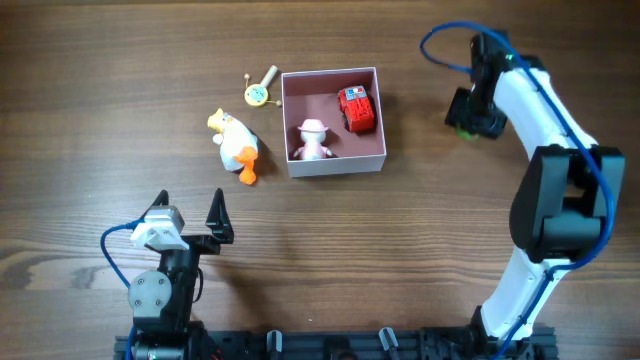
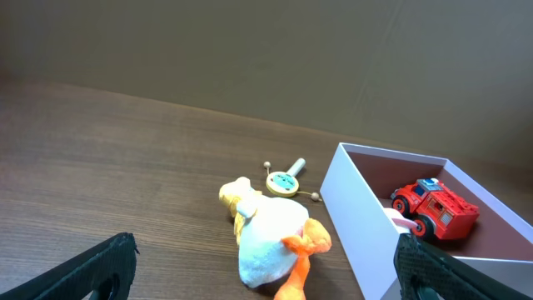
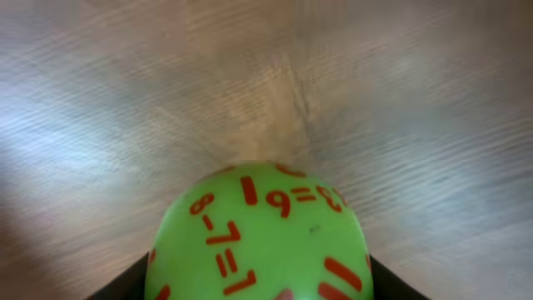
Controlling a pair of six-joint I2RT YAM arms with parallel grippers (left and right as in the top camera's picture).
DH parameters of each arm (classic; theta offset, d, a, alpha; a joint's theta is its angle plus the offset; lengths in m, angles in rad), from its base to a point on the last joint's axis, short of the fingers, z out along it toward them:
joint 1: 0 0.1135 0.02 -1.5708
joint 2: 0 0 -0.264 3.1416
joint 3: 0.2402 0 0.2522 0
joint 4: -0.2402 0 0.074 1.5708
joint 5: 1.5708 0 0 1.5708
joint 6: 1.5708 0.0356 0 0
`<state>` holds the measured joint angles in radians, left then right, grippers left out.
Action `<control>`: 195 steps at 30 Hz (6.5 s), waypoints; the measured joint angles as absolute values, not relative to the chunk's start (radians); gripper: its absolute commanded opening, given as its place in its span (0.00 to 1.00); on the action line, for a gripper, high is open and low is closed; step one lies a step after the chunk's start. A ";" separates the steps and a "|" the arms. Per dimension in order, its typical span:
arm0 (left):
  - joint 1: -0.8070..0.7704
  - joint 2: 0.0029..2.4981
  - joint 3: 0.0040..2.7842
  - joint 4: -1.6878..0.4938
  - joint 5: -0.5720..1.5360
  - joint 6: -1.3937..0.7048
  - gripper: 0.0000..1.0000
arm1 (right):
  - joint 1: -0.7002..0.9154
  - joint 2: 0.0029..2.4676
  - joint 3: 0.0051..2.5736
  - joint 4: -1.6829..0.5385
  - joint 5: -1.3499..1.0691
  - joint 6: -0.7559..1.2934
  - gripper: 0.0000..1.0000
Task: Pack container
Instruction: 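Close the right gripper on the green ball and lift, then place the green ball in the box beside the truck, release, then withdraw the right arm up and away to the right, then reach the left gripper down onto the white duck plush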
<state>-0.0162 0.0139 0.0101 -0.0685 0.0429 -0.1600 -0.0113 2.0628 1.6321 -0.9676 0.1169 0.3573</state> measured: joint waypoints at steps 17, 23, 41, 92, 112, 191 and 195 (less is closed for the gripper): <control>-0.016 0.014 0.010 -0.068 0.043 -0.160 1.00 | 0.320 2.034 2.049 -1.258 -0.105 0.346 0.54; -0.016 0.014 0.010 -0.068 0.043 -0.160 1.00 | 0.466 2.036 2.049 -1.271 -0.057 0.346 0.54; -0.016 0.014 0.010 -0.068 0.043 -0.160 1.00 | 0.492 2.144 1.996 -1.288 -0.017 0.354 0.64; -0.016 0.014 0.010 -0.068 0.043 -0.160 1.00 | -0.113 2.150 2.260 -1.221 0.182 0.365 1.00; -0.016 0.014 0.010 -0.068 0.042 -0.160 1.00 | -0.318 2.275 2.248 -1.172 0.146 0.365 1.00; -0.016 1.768 1.332 -0.875 0.190 -0.360 1.00 | -0.319 2.275 2.248 -1.048 0.138 0.365 1.00; -0.018 1.799 1.333 -0.882 0.163 -0.393 1.00 | -0.319 2.275 2.248 -1.048 0.138 0.365 1.00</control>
